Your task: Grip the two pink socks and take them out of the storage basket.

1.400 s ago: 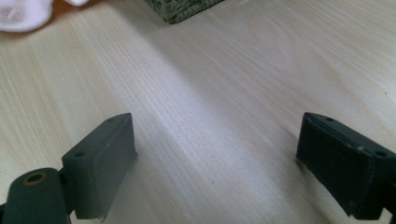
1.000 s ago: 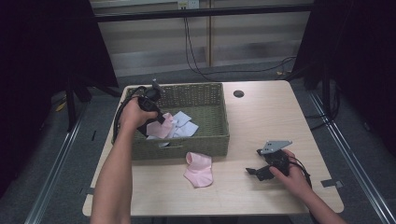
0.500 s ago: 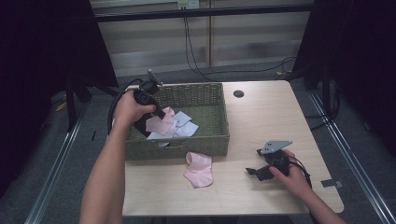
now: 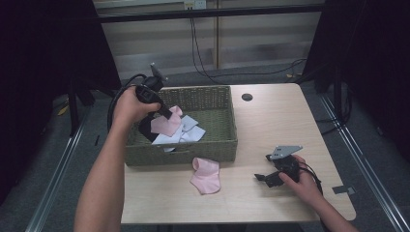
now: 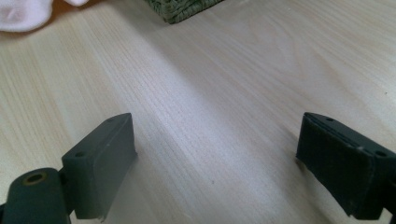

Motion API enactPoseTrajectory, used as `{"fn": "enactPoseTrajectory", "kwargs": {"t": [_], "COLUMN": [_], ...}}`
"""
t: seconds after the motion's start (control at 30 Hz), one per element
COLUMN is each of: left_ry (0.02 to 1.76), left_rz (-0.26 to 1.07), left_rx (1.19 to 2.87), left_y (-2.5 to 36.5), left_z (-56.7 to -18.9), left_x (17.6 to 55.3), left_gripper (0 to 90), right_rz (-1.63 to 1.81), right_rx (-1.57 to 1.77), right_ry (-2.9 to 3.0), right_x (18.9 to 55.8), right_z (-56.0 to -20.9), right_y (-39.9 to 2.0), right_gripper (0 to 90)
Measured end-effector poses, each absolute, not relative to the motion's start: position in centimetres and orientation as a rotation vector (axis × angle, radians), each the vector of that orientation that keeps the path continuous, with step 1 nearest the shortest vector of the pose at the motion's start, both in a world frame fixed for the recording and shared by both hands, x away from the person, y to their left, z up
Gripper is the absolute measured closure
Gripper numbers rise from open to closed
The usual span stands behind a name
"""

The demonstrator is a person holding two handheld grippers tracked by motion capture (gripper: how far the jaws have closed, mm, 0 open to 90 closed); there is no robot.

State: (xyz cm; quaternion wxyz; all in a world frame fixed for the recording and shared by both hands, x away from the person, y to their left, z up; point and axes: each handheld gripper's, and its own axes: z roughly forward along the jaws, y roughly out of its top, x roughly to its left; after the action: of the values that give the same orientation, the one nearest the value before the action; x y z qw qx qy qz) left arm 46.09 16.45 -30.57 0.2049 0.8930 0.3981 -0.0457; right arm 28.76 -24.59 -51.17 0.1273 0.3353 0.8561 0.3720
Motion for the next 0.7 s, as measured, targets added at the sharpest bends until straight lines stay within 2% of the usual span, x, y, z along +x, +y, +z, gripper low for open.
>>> {"fn": "enactPoseTrajectory", "kwargs": {"t": [0.7], "left_ry": [1.017], "left_rz": [-0.161], "left_rx": [2.508], "left_y": [14.7], "left_z": [-28.1], "left_x": [43.8], "left_gripper": [80.2], "right_rz": [1.082], "right_rx": [0.976], "right_ry": [2.491], "right_x": [28.8], "right_z": [-51.2], "right_y": [-24.6], "right_gripper": [10.8]}}
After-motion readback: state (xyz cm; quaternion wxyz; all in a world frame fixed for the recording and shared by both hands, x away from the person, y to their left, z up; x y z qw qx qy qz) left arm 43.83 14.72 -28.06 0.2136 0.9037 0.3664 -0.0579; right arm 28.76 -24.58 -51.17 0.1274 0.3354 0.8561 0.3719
